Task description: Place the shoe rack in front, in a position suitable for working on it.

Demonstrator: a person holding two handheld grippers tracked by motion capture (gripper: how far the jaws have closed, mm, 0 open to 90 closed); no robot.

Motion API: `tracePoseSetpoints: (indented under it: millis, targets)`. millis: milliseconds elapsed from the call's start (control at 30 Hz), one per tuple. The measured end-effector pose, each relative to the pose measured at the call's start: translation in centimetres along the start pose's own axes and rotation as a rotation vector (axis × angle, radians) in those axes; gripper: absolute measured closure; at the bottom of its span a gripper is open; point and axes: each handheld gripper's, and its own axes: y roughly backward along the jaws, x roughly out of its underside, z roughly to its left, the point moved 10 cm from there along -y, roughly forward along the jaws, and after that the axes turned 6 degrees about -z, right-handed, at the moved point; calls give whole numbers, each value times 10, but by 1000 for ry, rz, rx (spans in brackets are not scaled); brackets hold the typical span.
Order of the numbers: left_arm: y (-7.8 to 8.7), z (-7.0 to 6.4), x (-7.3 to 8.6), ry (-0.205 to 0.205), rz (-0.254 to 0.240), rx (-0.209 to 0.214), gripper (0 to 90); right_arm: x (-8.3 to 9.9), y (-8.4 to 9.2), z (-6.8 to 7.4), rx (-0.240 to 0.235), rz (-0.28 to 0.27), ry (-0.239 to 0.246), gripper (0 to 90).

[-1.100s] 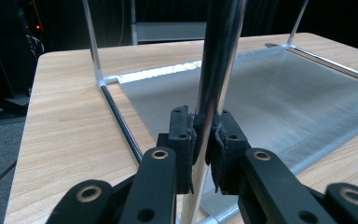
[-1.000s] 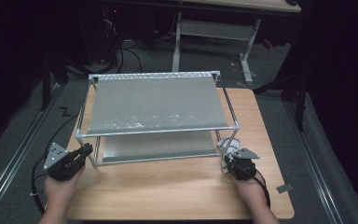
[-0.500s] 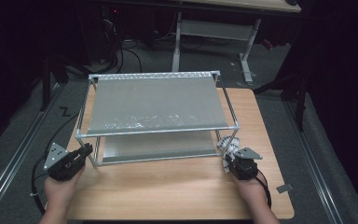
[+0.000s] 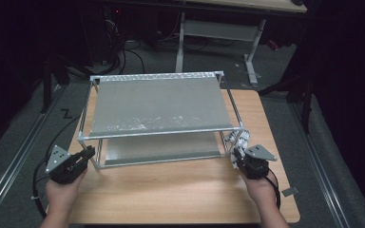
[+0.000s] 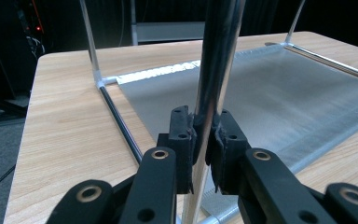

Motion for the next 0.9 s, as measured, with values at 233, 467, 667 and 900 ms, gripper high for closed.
tracePoseSetpoints:
  millis: [233,467,667,900]
  targets:
    - [0,0,0,-2,1,-1,804,-33,22,-4,8,-111,-5,766]
    - [0,0,0,-3,1,1,804,-40,27,-3,1,-138,3,768]
    - [0,0,0,-6,4,1,804,-1,5,4,-34,-5,16,769]
    - [0,0,0,-5,2,4,804,43,-18,12,-85,148,7,770]
